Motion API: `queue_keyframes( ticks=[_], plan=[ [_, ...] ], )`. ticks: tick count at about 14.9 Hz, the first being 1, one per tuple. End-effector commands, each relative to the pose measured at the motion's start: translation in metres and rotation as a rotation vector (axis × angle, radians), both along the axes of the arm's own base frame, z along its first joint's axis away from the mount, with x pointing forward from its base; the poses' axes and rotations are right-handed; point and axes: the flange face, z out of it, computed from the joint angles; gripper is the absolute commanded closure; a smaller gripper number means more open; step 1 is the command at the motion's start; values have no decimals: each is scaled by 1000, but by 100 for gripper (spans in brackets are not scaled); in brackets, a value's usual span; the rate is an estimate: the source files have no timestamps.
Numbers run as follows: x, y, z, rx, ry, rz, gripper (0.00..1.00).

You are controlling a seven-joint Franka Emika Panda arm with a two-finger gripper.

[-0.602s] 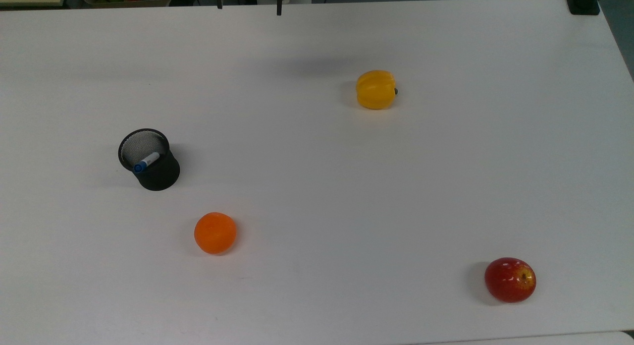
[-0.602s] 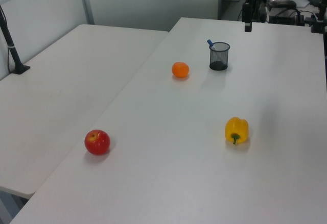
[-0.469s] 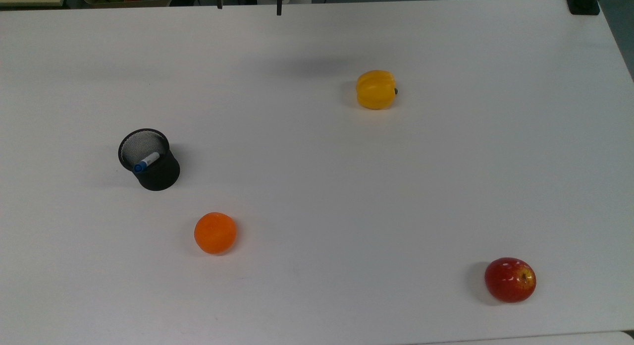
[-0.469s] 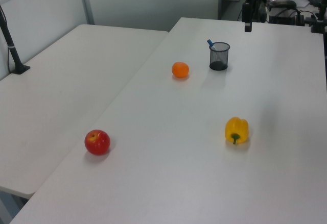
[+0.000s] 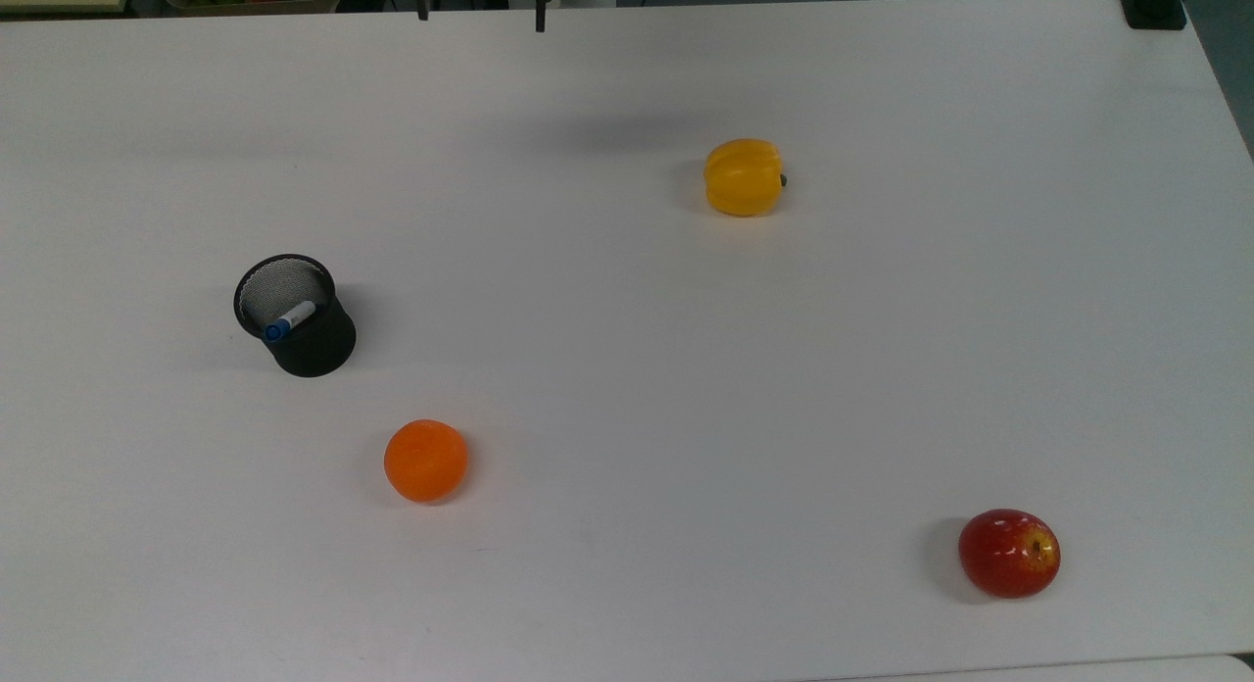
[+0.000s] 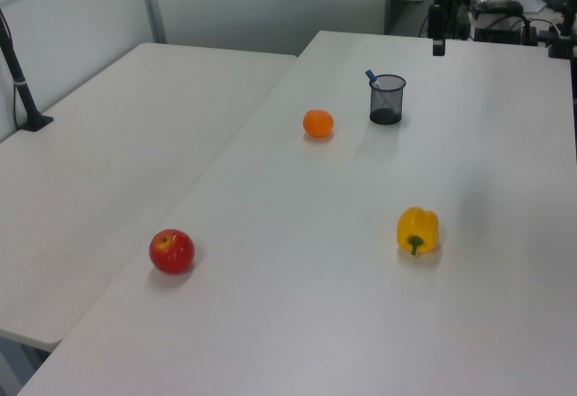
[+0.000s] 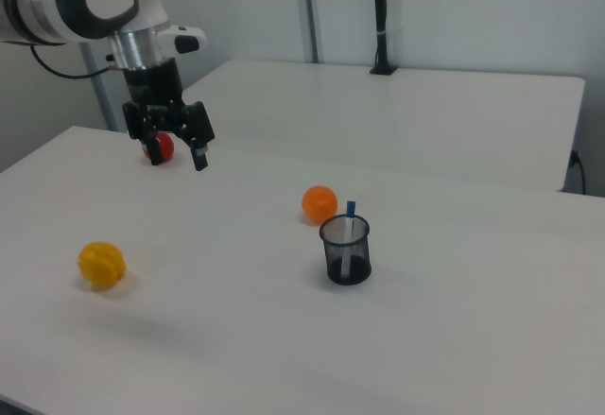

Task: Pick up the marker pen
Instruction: 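Move the open gripper over the black mesh pen cup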

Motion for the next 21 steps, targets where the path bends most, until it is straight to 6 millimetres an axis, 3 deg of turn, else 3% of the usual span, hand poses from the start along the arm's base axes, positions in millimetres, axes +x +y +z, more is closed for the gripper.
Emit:
queue_keyframes(
  ticks=[1, 4, 8, 13, 16, 18, 21],
  plan=[
    [12, -48, -2, 20, -59, 22, 0],
    [42, -95, -23, 4, -170, -20, 0],
    [78, -137, -60, -26, -304, -22, 0],
    [123, -157, -137, -52, -444, -25, 0],
    [136, -158, -162, -61, -508, -14, 17],
    [141, -157, -173, -60, -538, -18, 37],
    [141, -158, -174, -59, -541, -28, 70]
  ],
)
